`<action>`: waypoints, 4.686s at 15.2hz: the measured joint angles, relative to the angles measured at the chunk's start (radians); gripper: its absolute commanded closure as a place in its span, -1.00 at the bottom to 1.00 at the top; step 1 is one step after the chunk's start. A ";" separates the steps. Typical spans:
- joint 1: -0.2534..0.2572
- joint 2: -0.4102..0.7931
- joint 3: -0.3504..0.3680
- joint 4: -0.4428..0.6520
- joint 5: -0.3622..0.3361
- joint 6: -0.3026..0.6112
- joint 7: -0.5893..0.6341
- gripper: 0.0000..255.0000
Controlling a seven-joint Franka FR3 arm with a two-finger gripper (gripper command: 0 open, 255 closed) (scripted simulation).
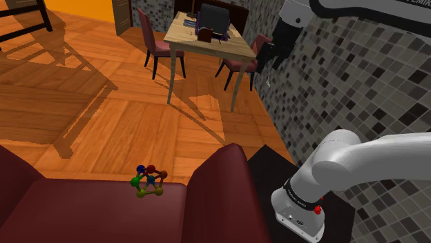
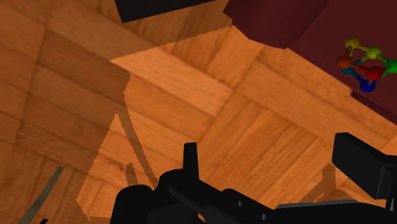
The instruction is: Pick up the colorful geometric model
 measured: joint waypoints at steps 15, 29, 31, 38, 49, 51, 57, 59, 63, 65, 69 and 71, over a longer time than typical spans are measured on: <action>0.073 0.121 0.144 -0.277 0.084 0.398 0.176 -1.00; 0.091 0.541 0.332 -0.330 0.051 0.877 0.413 -1.00; 0.081 0.631 0.368 -0.307 0.000 0.941 0.482 -1.00; 0.101 0.927 0.387 -0.193 -0.299 1.088 0.786 -1.00; 0.338 1.321 0.203 0.067 -0.611 1.199 1.119 -1.00; 0.356 1.347 0.184 0.080 -0.629 1.214 1.138 -1.00; 0.385 1.383 0.151 0.108 -0.657 1.244 1.168 1.00; 0.386 1.386 0.149 0.112 -0.656 1.241 1.170 1.00; 0.387 1.391 0.148 0.118 -0.656 1.241 1.169 1.00; 0.386 1.395 0.148 0.121 -0.654 1.240 1.168 1.00; 0.361 1.358 0.176 0.088 -0.634 1.219 1.143 1.00; 0.343 1.330 0.198 0.075 -0.615 1.201 1.123 1.00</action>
